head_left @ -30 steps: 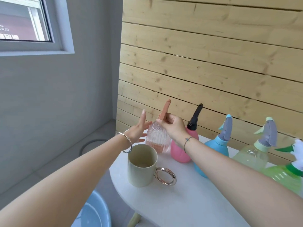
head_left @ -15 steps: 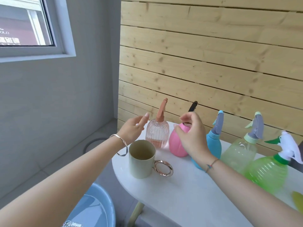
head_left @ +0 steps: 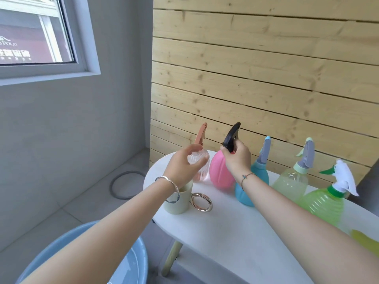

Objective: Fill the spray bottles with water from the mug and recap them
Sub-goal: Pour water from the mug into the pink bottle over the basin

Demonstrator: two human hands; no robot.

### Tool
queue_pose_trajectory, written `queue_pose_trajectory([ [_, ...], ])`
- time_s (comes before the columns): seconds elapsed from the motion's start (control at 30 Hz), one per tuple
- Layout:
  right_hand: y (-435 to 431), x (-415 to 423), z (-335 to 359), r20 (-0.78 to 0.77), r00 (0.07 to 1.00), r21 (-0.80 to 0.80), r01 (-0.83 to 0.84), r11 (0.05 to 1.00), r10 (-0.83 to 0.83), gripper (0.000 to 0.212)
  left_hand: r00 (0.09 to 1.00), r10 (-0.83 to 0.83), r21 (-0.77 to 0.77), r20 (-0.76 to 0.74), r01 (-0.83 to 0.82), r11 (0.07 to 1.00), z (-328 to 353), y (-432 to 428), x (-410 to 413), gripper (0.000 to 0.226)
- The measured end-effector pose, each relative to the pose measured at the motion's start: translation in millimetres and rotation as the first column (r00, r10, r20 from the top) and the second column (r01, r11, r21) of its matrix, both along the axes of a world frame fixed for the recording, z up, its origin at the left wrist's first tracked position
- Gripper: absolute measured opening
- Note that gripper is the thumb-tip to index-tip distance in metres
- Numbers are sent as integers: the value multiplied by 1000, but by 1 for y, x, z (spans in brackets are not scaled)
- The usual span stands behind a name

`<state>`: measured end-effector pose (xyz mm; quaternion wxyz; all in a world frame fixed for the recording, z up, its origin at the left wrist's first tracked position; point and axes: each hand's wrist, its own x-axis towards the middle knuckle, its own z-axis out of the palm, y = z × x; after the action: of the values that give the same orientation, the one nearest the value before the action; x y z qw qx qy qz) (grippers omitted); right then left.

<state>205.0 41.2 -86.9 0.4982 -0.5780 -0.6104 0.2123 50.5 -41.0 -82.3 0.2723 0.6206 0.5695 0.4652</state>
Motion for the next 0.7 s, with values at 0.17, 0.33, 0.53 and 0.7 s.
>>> queue_pose_trajectory([
  [0.17, -52, 14, 68, -95, 975, 246, -173, 954, 202, 18, 996, -86, 104, -35, 89, 991, 20, -17, 14, 78],
  [0.33, -112, 31, 115, -389, 831, 248, -320, 914, 397, 20, 986, -165, 111, 36, 160, 981, 46, -48, 38, 86],
  [0.53, -155, 50, 130, -430, 766, 209, -431, 878, 478, 24, 938, -259, 142, 232, 231, 962, 62, -97, 59, 79],
  [0.7, -169, 65, 135, -601, 607, 110, -581, 806, 520, 30, 739, -412, -92, 533, 535, 840, 66, -121, 68, 65],
])
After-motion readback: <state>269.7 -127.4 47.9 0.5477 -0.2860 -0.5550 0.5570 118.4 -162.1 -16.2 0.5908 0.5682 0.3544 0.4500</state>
